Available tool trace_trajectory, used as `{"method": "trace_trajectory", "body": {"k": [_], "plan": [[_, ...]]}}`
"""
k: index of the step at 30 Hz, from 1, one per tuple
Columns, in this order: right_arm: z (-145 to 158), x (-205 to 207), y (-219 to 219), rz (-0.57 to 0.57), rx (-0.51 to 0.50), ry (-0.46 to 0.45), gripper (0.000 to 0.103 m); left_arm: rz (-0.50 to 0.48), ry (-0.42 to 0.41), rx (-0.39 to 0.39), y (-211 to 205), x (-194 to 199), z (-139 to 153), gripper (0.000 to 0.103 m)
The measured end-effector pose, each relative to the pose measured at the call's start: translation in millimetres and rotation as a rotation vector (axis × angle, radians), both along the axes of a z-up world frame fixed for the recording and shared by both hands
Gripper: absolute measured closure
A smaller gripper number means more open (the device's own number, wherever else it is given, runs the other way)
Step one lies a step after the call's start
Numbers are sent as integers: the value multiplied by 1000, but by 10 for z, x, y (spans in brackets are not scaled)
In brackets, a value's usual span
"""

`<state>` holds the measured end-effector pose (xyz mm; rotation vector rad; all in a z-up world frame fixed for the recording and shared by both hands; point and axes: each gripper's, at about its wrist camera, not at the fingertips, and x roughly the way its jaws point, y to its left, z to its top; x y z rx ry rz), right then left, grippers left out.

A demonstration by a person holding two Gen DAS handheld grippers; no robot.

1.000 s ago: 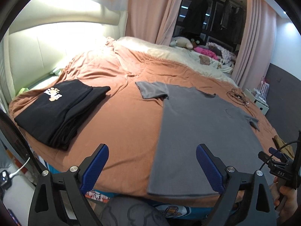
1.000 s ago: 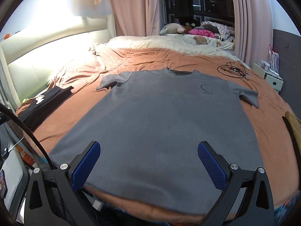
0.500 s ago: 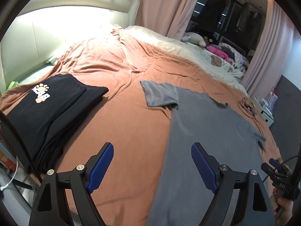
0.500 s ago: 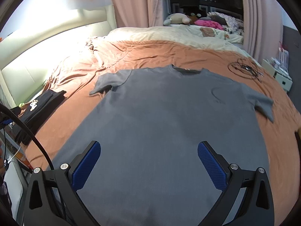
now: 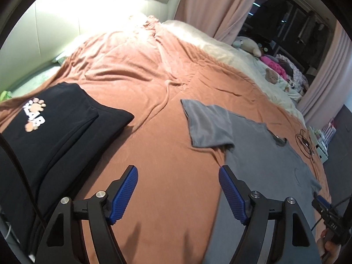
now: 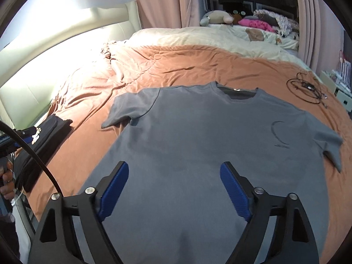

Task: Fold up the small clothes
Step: 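Move the left gripper down to the side edge of the grey t-shirt, then close the left gripper on the shirt side edge and lift it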

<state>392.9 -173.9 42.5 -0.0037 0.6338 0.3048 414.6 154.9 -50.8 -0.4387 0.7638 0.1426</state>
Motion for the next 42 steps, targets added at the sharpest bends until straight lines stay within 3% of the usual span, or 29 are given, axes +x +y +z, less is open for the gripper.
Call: {"method": "trace_trajectory", "body": {"k": [12, 18, 25, 29, 32, 33, 35, 36, 42], "plan": [[-215, 907, 275, 4, 33, 112, 31, -86, 49, -97, 155, 1267, -316, 31], [-351, 1310, 386, 3, 49, 152, 44, -119, 98, -139, 142, 1862, -567, 38], [-496, 1692, 460, -3, 89, 190, 52, -168, 165, -177, 26, 2378, -916, 45], [-572, 1866, 511, 10, 107, 210, 64, -178, 215, -157, -56, 2569, -1098, 50], [-621, 1987, 564, 21, 122, 223, 68, -157, 244, -157, -42, 2635, -1214, 57], [-627, 2013, 572, 24, 127, 226, 68, -149, 236, -148, -41, 2640, -1214, 64], [-654, 2076, 612, 36, 145, 232, 72, -149, 247, -119, -61, 2658, -1204, 91], [-661, 2110, 624, 42, 152, 236, 73, -153, 252, -124, -64, 2666, -1195, 97], [-749, 2326, 750, 89, 223, 277, 82, -177, 183, -94, -65, 2672, -807, 98]]}}
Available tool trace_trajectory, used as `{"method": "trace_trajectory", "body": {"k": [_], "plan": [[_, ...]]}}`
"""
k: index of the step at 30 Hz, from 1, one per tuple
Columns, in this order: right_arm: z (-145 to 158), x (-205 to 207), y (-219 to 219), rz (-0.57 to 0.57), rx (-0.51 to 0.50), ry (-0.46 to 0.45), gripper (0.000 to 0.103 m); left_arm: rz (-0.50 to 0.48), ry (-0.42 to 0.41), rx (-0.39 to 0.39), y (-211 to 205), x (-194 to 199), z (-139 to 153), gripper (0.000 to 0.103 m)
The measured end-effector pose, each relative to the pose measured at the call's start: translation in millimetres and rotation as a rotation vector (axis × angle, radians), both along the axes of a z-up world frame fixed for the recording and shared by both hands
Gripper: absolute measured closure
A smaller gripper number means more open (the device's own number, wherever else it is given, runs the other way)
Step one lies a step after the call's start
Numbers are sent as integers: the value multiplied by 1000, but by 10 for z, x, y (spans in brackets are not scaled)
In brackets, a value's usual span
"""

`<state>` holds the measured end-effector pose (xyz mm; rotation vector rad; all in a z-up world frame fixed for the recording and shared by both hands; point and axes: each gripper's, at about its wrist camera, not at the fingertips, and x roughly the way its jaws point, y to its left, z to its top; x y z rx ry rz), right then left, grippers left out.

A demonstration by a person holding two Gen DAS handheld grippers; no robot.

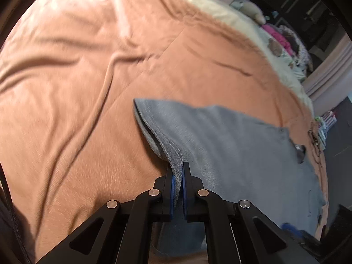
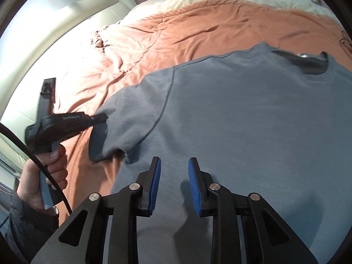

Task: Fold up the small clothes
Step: 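Close the left gripper on the shirt side edge and lift it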

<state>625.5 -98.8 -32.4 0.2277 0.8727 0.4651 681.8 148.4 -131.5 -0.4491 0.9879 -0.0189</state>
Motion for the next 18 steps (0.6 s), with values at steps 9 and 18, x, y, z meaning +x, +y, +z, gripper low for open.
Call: {"method": "trace_trajectory", "body": {"k": [9, 18], "plan": [[-179, 404, 248, 18, 107, 43, 82, -84, -59, 44, -206, 111, 499, 98], [-420, 843, 241, 23, 189, 135, 82, -197, -89, 77, -751, 296, 798, 98]]}}
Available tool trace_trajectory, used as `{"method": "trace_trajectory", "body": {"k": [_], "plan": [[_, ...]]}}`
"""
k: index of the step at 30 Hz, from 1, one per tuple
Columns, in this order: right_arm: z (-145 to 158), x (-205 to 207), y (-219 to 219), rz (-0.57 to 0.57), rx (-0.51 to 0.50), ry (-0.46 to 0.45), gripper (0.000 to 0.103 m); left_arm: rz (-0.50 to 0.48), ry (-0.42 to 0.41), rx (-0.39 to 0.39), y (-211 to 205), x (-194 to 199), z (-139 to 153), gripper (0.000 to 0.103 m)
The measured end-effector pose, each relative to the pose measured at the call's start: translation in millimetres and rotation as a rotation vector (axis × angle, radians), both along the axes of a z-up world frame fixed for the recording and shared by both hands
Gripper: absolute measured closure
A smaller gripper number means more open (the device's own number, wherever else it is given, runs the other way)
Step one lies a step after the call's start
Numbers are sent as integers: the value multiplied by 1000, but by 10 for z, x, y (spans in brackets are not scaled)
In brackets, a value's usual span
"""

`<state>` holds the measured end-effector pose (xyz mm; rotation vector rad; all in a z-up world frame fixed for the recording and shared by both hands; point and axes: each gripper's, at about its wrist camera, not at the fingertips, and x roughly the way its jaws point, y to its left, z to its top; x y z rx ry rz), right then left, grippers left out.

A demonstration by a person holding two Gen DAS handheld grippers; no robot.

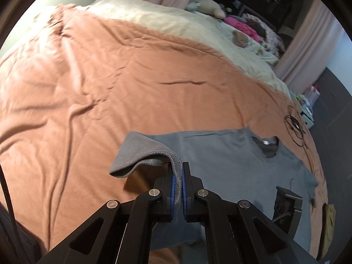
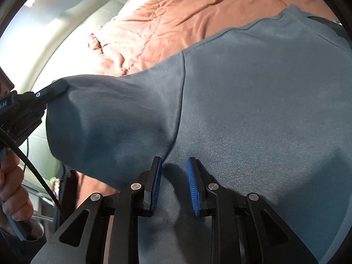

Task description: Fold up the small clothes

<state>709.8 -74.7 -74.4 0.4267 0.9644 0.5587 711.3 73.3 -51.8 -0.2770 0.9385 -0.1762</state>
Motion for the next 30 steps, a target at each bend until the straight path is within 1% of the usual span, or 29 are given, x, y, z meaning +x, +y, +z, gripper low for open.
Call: {"method": "trace_trajectory", "body": {"k": [3, 4, 6, 8, 9, 10, 11, 13, 14, 15, 16, 18, 19, 22, 26, 29, 30], "plan": [[104, -84, -147, 1, -6, -34, 82, -51, -4, 13, -263, 34, 39, 98], [133, -127, -211, -5, -16, -44, 80, -63, -3, 13, -330, 31, 42, 98], [170, -221, -366, -23, -35, -59, 71, -105, 3, 13, -542, 46, 23, 98], [211, -328, -539, -42, -41, -76, 47, -146, 9, 18, -743, 55, -5, 98], [253, -372, -604, -54, -42, -82, 43, -165, 14, 17, -844, 61, -29, 98], [312, -427, -676, -71, -40, -87, 42, -178, 18, 14, -910, 69, -48, 98], [307, -466, -788, -88, -36, -85, 42, -206, 26, 7, -1053, 75, -82, 98], [303, -532, -956, -105, -25, -76, 42, -251, 47, 34, -1256, 61, -144, 97], [300, -568, -1051, -115, -25, -72, 42, -272, 66, 61, -1359, 58, -185, 93], [304, -615, -1108, -124, -29, -69, 42, -299, 86, 75, -1458, 49, -229, 87], [297, -644, -1161, -133, -32, -63, 42, -313, 92, 72, -1499, 33, -250, 79], [262, -680, -1284, -146, -30, -45, 42, -313, 83, 67, -1512, -17, -242, 69], [257, -689, -1314, -150, -31, -40, 42, -303, 76, 73, -1493, -38, -227, 67], [296, -709, -1362, -151, -28, -37, 42, -260, 70, 92, -1337, -91, -195, 67], [372, -720, -1305, -142, -41, -43, 42, -184, 92, 131, -1048, -129, -234, 67], [400, -653, -1182, -120, -93, -65, 42, -147, 118, 140, -851, -188, -346, 67], [408, -608, -1124, -89, -133, -80, 42, -140, 131, 140, -793, -216, -404, 67]]}}
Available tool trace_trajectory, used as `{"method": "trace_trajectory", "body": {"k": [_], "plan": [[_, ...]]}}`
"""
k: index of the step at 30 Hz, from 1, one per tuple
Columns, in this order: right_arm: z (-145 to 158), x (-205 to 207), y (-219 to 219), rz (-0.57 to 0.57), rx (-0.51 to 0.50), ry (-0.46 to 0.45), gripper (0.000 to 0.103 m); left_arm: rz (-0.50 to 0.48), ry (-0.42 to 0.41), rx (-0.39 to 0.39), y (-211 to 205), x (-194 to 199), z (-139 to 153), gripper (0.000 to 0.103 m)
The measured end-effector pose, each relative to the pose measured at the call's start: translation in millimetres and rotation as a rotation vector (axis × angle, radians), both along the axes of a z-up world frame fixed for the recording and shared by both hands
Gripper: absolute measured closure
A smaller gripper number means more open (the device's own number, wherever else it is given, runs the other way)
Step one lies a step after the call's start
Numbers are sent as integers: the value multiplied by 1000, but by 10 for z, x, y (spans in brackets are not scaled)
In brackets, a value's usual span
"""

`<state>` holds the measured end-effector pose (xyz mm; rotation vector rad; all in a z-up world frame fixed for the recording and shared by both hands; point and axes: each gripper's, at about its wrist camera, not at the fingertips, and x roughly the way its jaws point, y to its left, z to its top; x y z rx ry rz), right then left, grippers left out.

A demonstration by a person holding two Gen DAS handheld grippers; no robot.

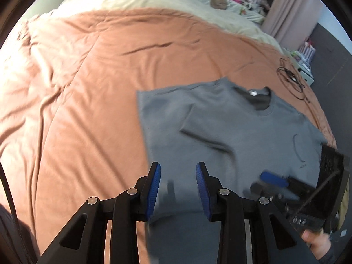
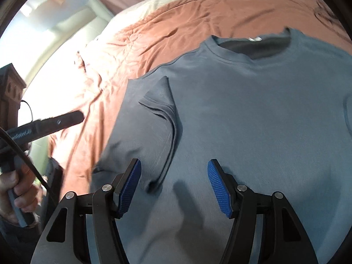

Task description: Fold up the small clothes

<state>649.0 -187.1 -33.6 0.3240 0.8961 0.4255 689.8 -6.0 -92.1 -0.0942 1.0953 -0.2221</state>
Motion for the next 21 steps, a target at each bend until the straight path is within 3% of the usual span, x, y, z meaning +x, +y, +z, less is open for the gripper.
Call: {"method": "trace_trajectory", "body": {"k": [12, 18, 21], "plan": [[-36, 596, 670, 54, -285, -7, 42, 24, 133, 18, 167, -4, -753, 67], [-54, 905, 983, 117, -455, -28, 42, 6, 129, 12, 195, 23, -793, 67], [-41, 1035, 957, 73, -496, -54, 42, -2, 124, 11, 191, 30, -797, 67]]}}
